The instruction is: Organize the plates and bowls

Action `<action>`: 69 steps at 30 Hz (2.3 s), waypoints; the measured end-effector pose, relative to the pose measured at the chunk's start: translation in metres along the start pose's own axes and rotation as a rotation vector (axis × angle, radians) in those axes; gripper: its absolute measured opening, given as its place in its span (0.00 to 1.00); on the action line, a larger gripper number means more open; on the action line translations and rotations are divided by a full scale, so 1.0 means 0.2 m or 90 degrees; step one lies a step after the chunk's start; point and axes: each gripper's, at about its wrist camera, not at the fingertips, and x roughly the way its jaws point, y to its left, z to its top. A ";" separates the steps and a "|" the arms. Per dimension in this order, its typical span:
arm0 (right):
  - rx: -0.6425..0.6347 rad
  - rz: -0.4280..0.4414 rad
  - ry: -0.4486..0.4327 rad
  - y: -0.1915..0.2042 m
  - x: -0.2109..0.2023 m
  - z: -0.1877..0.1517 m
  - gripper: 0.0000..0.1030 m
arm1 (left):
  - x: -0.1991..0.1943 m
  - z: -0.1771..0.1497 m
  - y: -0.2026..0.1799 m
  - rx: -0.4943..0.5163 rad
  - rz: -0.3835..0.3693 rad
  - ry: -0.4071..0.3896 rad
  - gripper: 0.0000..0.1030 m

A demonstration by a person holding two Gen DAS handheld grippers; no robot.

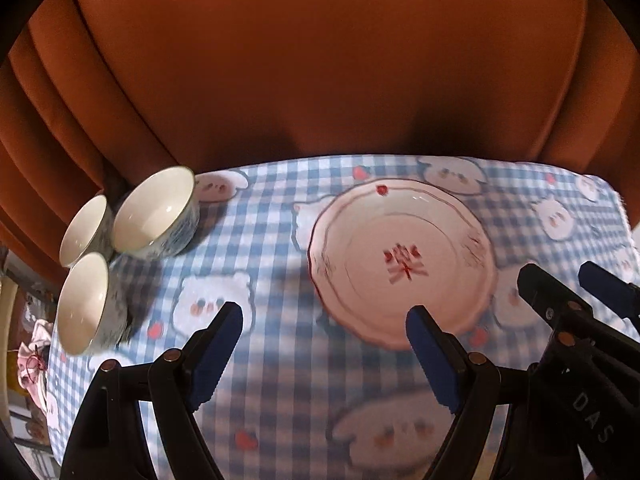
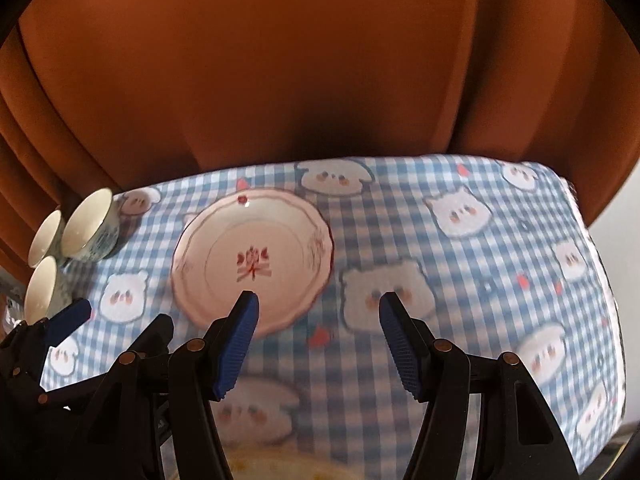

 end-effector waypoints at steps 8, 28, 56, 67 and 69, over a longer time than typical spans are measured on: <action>0.005 0.023 0.026 -0.01 0.35 0.15 0.64 | 0.29 0.11 0.02 -0.032 0.002 0.028 0.80; 0.002 -0.007 0.039 0.05 0.63 0.22 0.48 | 0.51 0.13 0.03 -0.031 -0.066 0.061 0.61; 0.036 -0.017 0.059 0.01 0.54 0.10 0.71 | 0.49 0.09 -0.03 -0.007 -0.064 0.073 0.73; 0.035 0.014 0.085 -0.02 0.68 0.15 0.39 | 0.51 0.11 -0.05 0.005 -0.065 0.089 0.68; 0.040 0.024 0.093 -0.02 0.66 0.15 0.39 | 0.50 0.09 -0.06 0.000 -0.060 0.098 0.68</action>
